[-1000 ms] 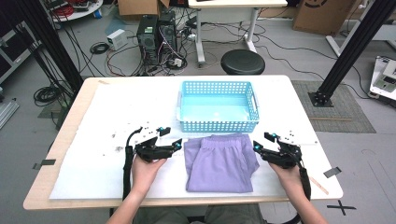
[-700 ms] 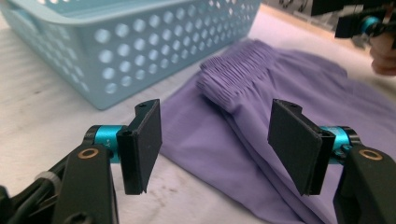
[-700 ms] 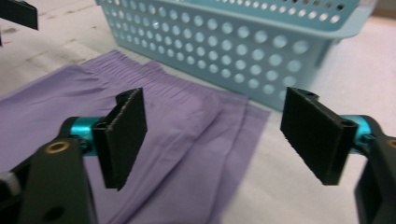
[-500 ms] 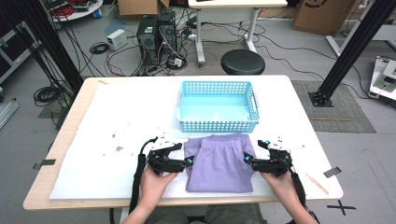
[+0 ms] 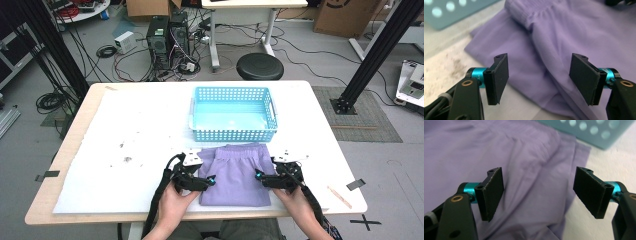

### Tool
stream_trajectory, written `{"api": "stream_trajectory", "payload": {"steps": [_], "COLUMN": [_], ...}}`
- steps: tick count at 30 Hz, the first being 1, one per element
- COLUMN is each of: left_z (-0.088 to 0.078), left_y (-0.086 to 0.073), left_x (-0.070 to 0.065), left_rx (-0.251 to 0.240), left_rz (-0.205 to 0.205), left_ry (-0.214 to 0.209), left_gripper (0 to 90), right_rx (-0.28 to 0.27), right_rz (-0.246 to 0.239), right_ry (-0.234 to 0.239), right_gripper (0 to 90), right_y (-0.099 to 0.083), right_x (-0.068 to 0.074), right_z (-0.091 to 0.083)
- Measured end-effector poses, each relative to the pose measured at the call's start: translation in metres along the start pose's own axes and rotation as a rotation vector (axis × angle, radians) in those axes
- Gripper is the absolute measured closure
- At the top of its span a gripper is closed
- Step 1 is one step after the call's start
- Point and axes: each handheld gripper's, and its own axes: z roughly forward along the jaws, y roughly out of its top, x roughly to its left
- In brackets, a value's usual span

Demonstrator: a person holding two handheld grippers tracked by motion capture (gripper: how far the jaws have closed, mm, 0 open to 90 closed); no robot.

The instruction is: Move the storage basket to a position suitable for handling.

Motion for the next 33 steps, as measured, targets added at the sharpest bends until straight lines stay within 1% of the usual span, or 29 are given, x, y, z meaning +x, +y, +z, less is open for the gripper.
{"api": "stream_trajectory", "payload": {"steps": [2, 3, 4, 6, 8, 10, 11, 13, 14, 16, 20, 21, 23, 24, 25, 27, 28, 29, 31, 32, 33], "left_z": [0.0, 0.0, -0.001, -0.003, -0.005, -0.006, -0.007, -0.004, -0.004, -0.002, 0.003, 0.004, 0.007, 0.008, 0.009, 0.009, 0.007, 0.005, -0.002, -0.005, -0.006], "left_y": [-0.001, -0.001, -0.001, -0.001, -0.002, -0.002, -0.003, -0.004, -0.003, -0.001, 0.002, 0.003, 0.004, 0.005, 0.005, 0.006, 0.006, 0.005, 0.003, 0.001, 0.0], "left_x": [0.002, 0.003, 0.004, 0.004, 0.005, 0.007, 0.009, 0.011, 0.011, 0.009, 0.006, 0.006, 0.003, 0.001, 0.0, -0.001, -0.001, -0.001, 0.001, 0.004, 0.007], "left_rx": [0.023, 0.022, 0.021, 0.022, 0.019, 0.023, 0.024, 0.031, 0.024, 0.024, 0.019, 0.01, 0.009, 0.006, 0.005, 0.005, 0.009, 0.012, 0.007, 0.008, 0.014], "left_rz": [-0.016, -0.021, -0.018, -0.009, -0.007, -0.015, -0.026, -0.052, -0.065, -0.092, -0.105, -0.112, -0.102, -0.1, -0.099, -0.088, -0.087, -0.077, -0.059, -0.065, -0.085], "left_ry": [0.013, 0.011, 0.022, 0.037, 0.05, 0.061, 0.061, 0.034, 0.034, 0.015, -0.01, -0.021, -0.029, -0.032, -0.031, -0.039, -0.046, -0.04, 0.011, 0.02, 0.016], "left_gripper": [31.8, 31.9, 32.0, 32.0, 32.0, 32.0, 32.0, 31.6, 29.3, 26.5, 26.5, 26.4, 26.6, 26.6, 26.6, 28.8, 30.9, 34.6, 35.3, 33.6, 31.7], "right_rx": [0.019, 0.026, 0.034, 0.063, 0.074, 0.088, 0.095, 0.097, 0.094, 0.095, 0.092, 0.09, 0.089, 0.085, 0.09, 0.084, 0.083, 0.08, 0.064, 0.063, 0.069], "right_rz": [0.007, 0.013, 0.021, 0.037, 0.04, 0.043, 0.044, 0.046, 0.039, 0.039, 0.049, 0.049, 0.046, 0.035, 0.04, 0.032, 0.037, 0.047, 0.061, 0.07, 0.084], "right_ry": [-0.012, -0.019, -0.02, -0.01, -0.002, 0.002, 0.004, 0.006, 0.009, 0.011, 0.023, 0.029, 0.04, 0.04, 0.041, 0.053, 0.057, 0.054, 0.03, 0.021, 0.024], "right_gripper": [24.7, 24.8, 24.8, 24.7, 24.7, 24.7, 24.6, 24.6, 24.7, 25.1, 25.7, 26.1, 26.5, 26.5, 26.5, 26.5, 26.7, 26.7, 26.2, 24.0, 21.4], "right_y": [0.0, 0.0, 0.0, 0.0, 0.0, 0.001, 0.001, 0.001, 0.001, 0.001, 0.001, 0.001, 0.001, 0.001, 0.001, 0.001, 0.001, 0.001, 0.001, 0.0, 0.0], "right_x": [-0.002, -0.003, -0.005, -0.006, -0.007, -0.007, -0.007, -0.007, -0.007, -0.007, -0.007, -0.007, -0.005, -0.005, -0.004, -0.004, -0.004, -0.005, -0.008, -0.01, -0.013], "right_z": [0.0, 0.0, 0.001, 0.002, 0.003, 0.004, 0.005, 0.005, 0.005, 0.005, 0.005, 0.005, 0.005, 0.005, 0.005, 0.005, 0.005, 0.003, 0.0, -0.002, -0.002]}}
